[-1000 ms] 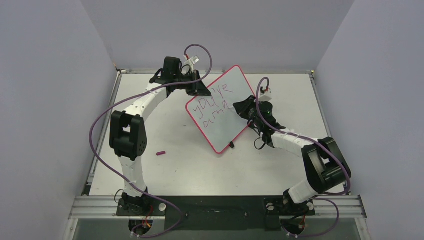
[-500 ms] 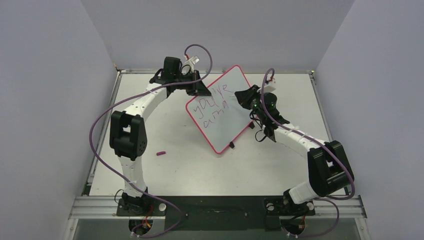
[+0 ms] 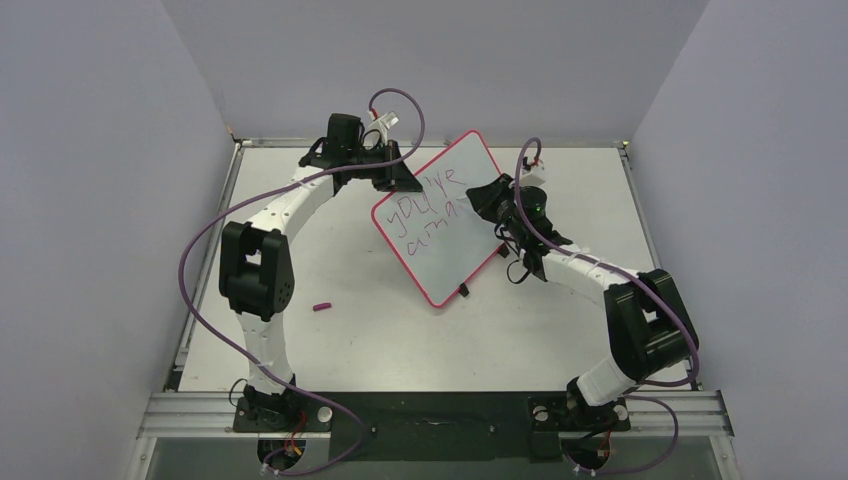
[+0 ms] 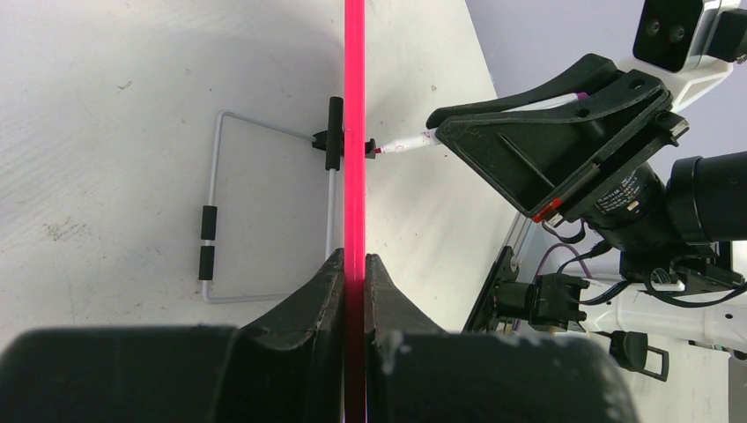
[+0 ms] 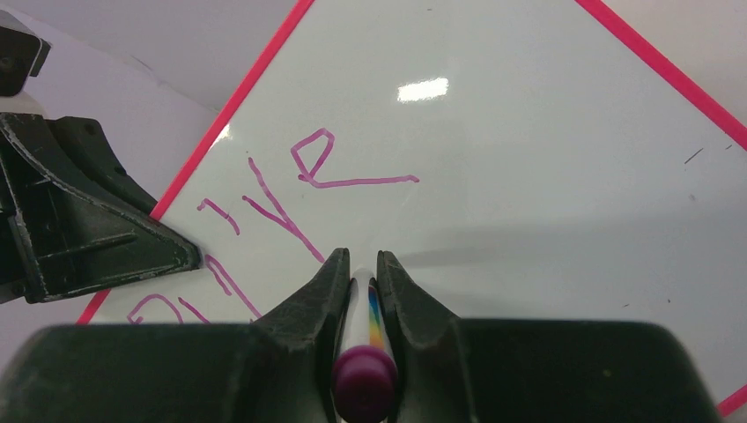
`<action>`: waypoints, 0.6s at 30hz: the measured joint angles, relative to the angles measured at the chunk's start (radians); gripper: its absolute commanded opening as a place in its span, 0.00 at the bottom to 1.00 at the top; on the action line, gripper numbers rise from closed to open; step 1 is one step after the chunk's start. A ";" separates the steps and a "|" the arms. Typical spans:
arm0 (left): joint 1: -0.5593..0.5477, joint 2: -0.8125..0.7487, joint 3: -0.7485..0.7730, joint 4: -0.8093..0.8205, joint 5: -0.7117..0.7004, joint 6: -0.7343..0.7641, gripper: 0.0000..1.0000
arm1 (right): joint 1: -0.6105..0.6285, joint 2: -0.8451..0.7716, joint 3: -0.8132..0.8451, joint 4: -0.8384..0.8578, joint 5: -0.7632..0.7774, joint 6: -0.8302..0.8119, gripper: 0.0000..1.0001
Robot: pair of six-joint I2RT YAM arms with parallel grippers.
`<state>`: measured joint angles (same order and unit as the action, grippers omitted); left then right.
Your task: Write a sentence on the whiteboard
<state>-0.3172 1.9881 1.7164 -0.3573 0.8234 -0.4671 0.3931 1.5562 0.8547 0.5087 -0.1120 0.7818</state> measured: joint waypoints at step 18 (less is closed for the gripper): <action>0.000 0.000 -0.003 0.003 -0.001 0.000 0.00 | 0.000 0.041 0.004 0.033 -0.017 0.016 0.00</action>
<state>-0.3168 1.9881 1.7134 -0.3546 0.8223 -0.4675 0.3931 1.5970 0.8585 0.5419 -0.1291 0.7975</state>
